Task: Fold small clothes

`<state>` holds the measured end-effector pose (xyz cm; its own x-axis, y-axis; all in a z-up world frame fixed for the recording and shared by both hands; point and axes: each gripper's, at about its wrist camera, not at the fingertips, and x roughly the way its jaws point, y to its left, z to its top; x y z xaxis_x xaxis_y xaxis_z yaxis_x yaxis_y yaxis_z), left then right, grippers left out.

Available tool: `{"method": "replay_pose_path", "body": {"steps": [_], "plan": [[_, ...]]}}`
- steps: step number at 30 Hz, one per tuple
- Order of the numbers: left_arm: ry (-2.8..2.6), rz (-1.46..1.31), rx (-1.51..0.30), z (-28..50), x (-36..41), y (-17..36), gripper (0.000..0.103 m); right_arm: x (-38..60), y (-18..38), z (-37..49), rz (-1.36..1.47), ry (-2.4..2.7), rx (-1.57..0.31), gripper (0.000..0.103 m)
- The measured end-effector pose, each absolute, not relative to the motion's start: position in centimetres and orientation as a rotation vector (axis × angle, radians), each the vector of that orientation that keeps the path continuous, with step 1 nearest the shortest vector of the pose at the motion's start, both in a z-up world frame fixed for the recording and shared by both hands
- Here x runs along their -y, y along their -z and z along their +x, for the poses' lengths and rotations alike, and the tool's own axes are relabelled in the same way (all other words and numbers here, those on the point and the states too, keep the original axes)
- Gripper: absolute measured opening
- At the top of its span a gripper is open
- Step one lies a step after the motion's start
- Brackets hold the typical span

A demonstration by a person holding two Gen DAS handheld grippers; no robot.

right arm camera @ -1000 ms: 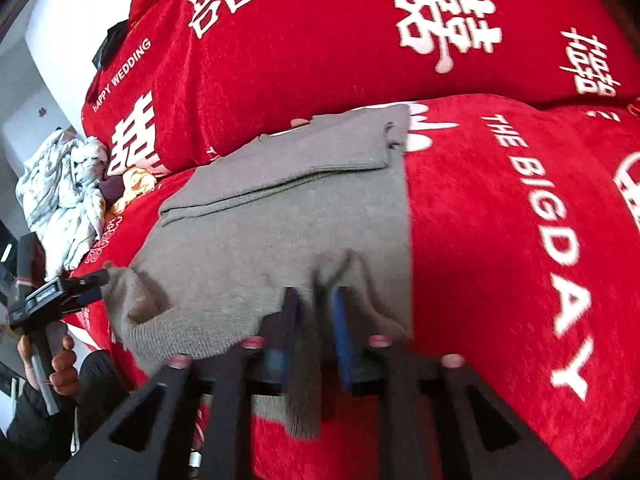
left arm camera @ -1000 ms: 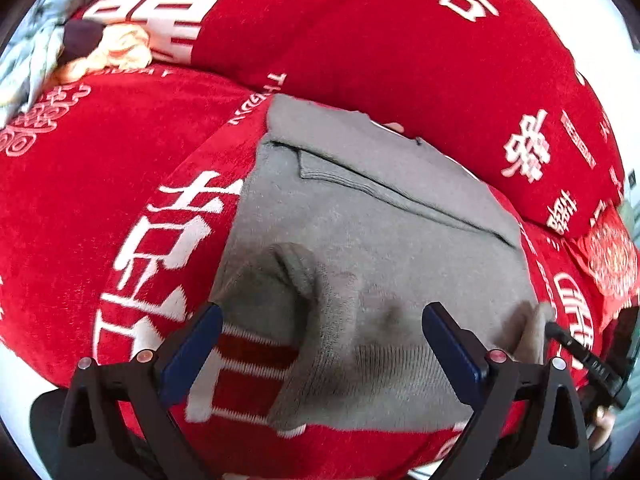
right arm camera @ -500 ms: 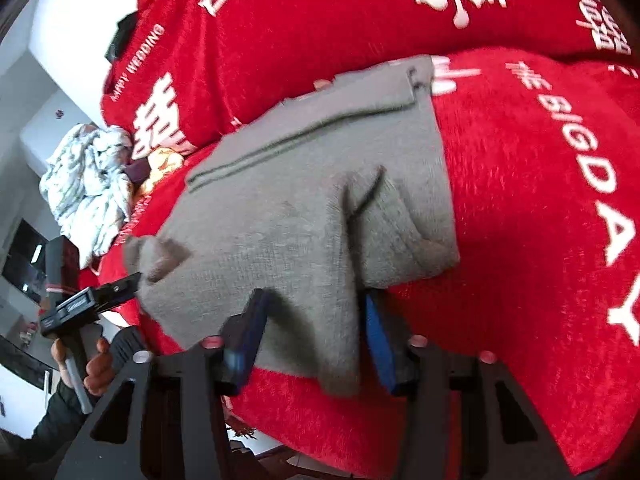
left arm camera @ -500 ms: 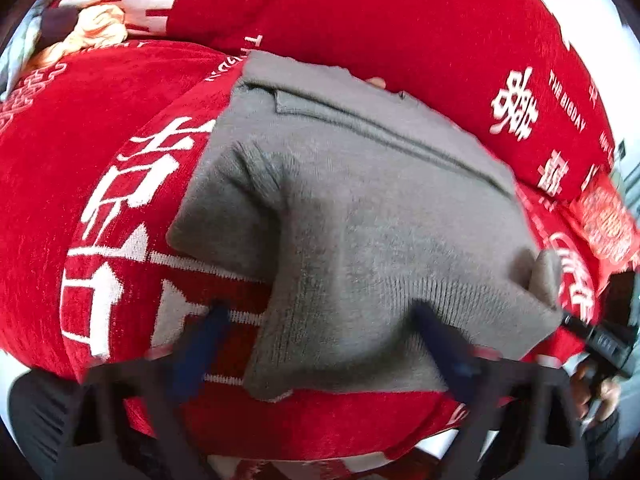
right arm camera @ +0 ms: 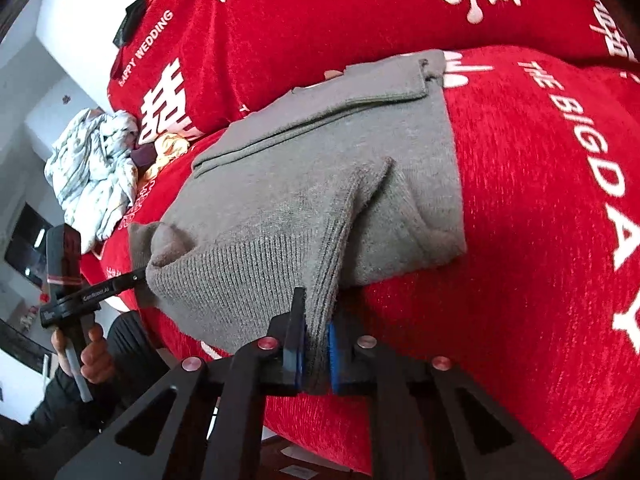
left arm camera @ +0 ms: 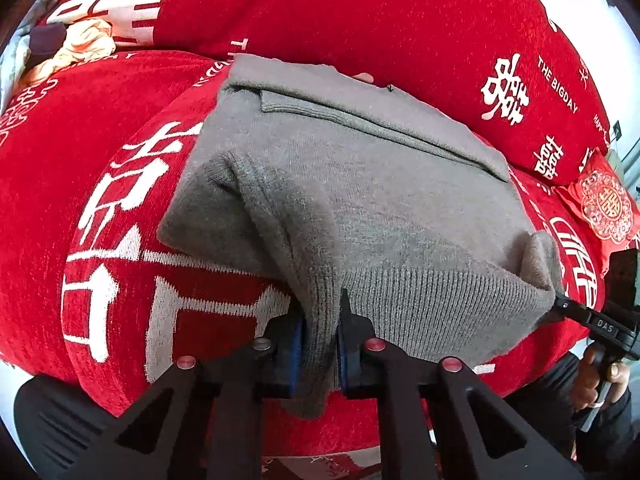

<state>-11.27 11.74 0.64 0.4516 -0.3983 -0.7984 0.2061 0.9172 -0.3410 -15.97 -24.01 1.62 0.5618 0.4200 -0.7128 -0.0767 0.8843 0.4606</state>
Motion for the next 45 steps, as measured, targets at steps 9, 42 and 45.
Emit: {"method": "replay_pose_path", "body": {"steps": [9, 42, 45], "plan": [[0.368, -0.230, -0.997, -12.0, -11.8, -1.9, 0.011, 23.4, -2.5, -16.8, 0.391, -0.359, -0.898, 0.007], [0.282, -0.293, -0.816, -1.4, -10.7, -13.5, 0.011, 25.5, -16.1, -7.8, 0.434, -0.187, -0.619, 0.007], [0.270, -0.293, -0.832, 0.3, -10.4, -13.7, 0.011, 25.5, -16.4, -6.0, 0.424, -0.169, -0.628, 0.007]]}}
